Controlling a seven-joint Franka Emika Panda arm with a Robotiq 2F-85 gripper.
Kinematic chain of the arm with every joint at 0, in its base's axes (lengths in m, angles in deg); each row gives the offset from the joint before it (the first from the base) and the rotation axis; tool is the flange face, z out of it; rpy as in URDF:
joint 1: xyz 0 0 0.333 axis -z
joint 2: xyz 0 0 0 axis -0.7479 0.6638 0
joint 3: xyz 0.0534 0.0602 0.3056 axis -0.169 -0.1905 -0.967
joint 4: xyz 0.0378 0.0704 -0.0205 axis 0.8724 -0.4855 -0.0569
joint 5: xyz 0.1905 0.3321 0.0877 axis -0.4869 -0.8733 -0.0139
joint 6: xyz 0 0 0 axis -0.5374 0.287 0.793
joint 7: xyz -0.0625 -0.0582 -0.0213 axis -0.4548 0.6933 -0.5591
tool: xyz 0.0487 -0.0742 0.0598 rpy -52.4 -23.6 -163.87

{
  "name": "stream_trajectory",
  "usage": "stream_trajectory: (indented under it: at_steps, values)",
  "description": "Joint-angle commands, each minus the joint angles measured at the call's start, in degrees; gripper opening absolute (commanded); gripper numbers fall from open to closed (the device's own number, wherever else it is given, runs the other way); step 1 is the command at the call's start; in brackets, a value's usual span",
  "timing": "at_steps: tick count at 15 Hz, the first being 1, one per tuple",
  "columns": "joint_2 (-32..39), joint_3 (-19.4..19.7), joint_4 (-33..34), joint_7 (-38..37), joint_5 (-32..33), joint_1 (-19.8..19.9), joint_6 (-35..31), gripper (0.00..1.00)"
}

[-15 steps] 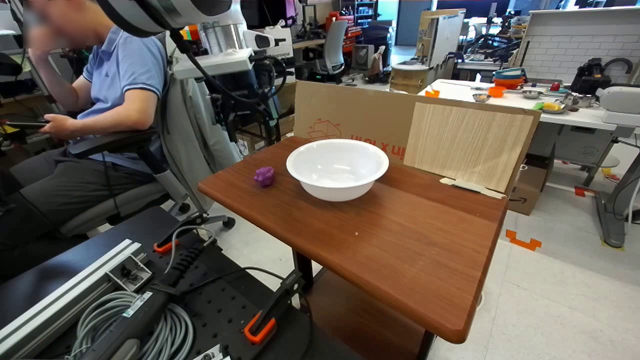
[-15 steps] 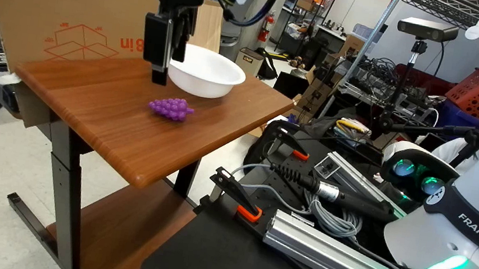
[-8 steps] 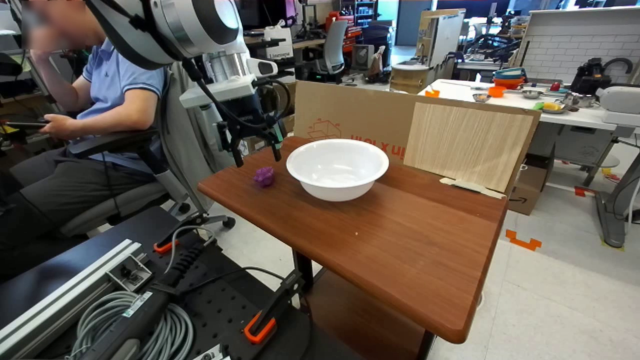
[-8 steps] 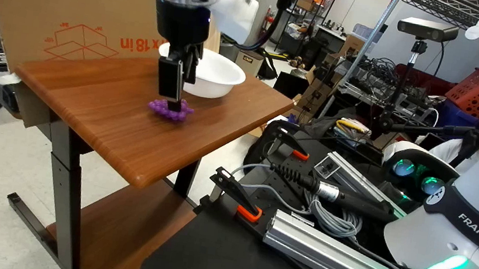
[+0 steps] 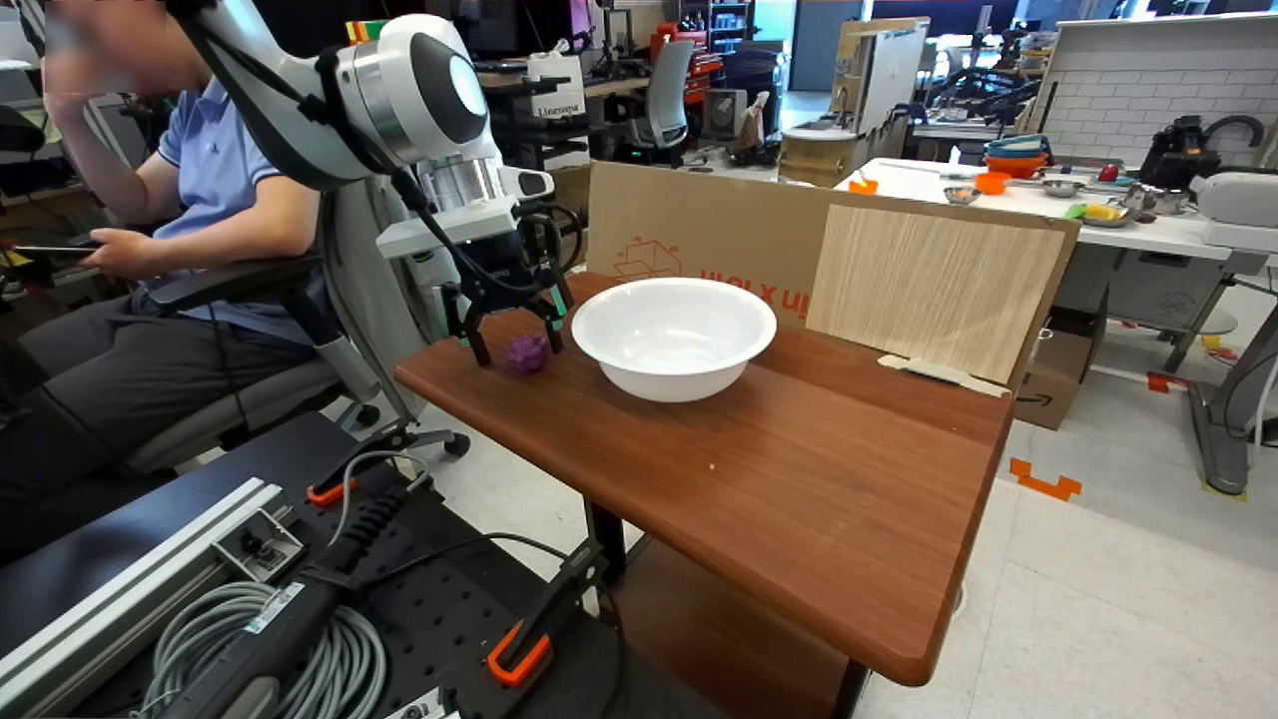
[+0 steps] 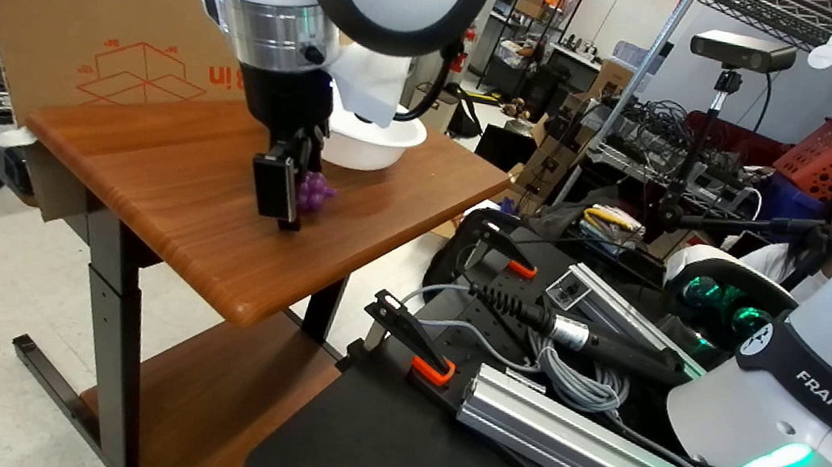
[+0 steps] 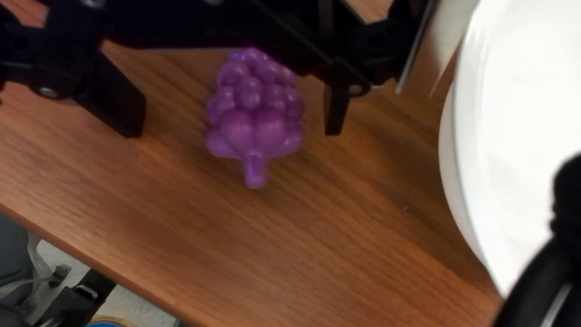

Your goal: Put the grape in the dish

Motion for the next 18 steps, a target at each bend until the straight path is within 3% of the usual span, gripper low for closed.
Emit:
stream_trajectory:
  at_steps: [1,3,9,13,16,18]
  values:
    - [3.6,1.1,5.1,-0.6,0.9,-2.2,2.7,0.75]
    - [3.9,1.2,6.0,-0.6,0.7,-2.5,3.6,0.66]
    - [0.7,0.6,3.3,-0.6,-0.1,-2.1,3.0,0.19]
    - [-9.6,-1.7,-4.2,1.2,-2.3,-1.0,1.3,0.16]
    - [-18.7,-0.8,-9.5,-2.3,-0.4,-0.4,-3.2,0.16]
    - [-24.1,0.5,-10.9,-4.6,-0.2,1.4,-2.4,0.16]
